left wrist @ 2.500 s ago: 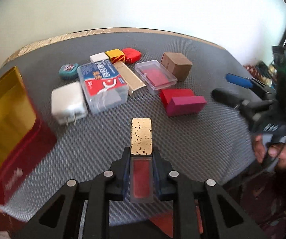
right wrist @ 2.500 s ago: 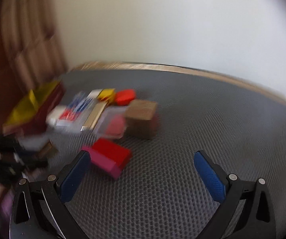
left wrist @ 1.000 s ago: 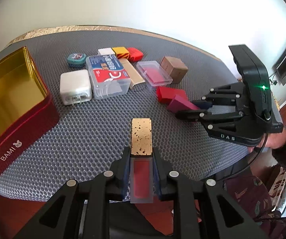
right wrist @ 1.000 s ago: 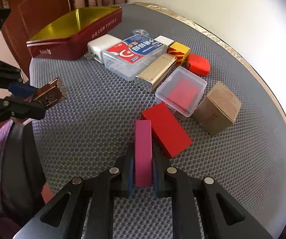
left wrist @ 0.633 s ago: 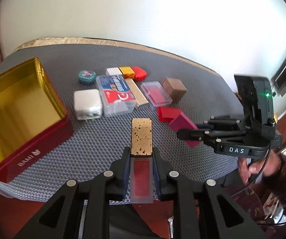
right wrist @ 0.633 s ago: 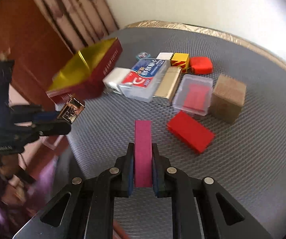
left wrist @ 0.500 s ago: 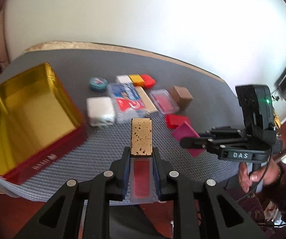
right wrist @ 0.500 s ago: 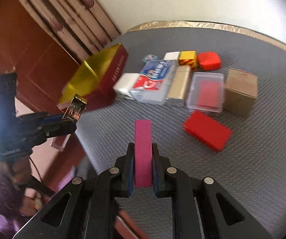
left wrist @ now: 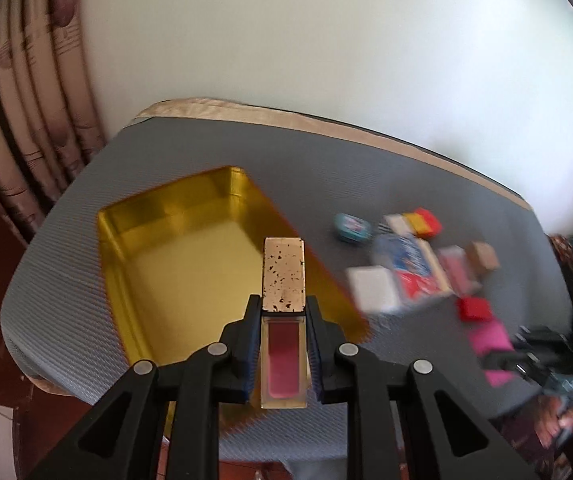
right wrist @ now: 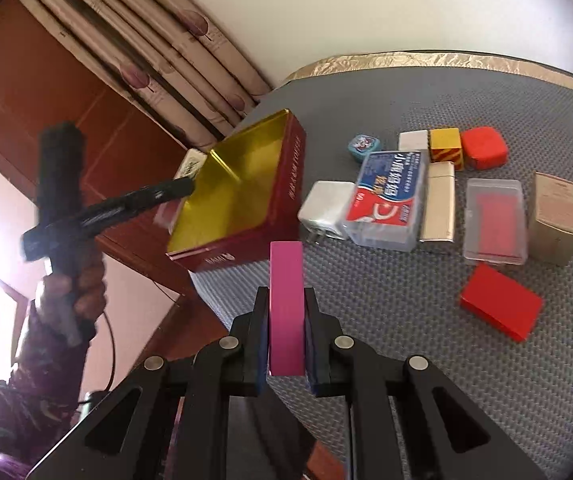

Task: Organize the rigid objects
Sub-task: 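Carry the lipstick into the red tin and open the left tool while the right tool carries the pink bar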

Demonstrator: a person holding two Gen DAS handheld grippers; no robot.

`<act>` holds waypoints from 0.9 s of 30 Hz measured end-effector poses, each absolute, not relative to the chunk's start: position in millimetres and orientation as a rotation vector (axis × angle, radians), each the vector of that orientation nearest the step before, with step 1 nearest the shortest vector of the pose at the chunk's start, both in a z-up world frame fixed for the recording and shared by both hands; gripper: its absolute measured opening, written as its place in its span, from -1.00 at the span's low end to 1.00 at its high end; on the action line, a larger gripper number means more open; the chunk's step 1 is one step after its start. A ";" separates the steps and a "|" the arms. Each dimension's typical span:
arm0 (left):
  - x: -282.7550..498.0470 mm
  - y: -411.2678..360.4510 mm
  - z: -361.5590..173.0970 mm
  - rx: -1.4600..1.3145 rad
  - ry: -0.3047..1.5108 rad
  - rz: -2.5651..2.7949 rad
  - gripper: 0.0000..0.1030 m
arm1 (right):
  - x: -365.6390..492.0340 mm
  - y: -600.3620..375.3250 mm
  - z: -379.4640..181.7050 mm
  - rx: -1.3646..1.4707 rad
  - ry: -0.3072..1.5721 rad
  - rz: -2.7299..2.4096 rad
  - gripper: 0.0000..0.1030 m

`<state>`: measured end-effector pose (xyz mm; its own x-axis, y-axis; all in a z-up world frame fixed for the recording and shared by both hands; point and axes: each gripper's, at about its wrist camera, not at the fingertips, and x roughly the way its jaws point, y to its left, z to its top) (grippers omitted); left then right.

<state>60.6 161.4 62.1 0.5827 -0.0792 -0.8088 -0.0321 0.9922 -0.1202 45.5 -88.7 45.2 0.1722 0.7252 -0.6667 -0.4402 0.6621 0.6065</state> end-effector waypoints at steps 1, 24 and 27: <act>68.4 168.0 58.6 -0.123 0.955 -0.005 -0.61 | 46.8 -86.5 45.4 0.315 1.125 0.847 -0.73; 142.8 240.1 7.3 -0.112 1.021 0.267 -0.57 | 66.8 -63.1 46.9 0.383 1.155 0.855 -0.73; 114.1 225.7 30.9 -0.121 0.947 0.282 -0.53 | 72.6 -55.5 52.5 0.392 1.152 0.871 -0.73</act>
<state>114.1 225.7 30.9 0.5510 0.1852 -0.8137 -0.2905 0.9566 0.0209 72.6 -55.5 52.5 0.1380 0.7673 -0.6263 -0.3935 0.6228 0.6762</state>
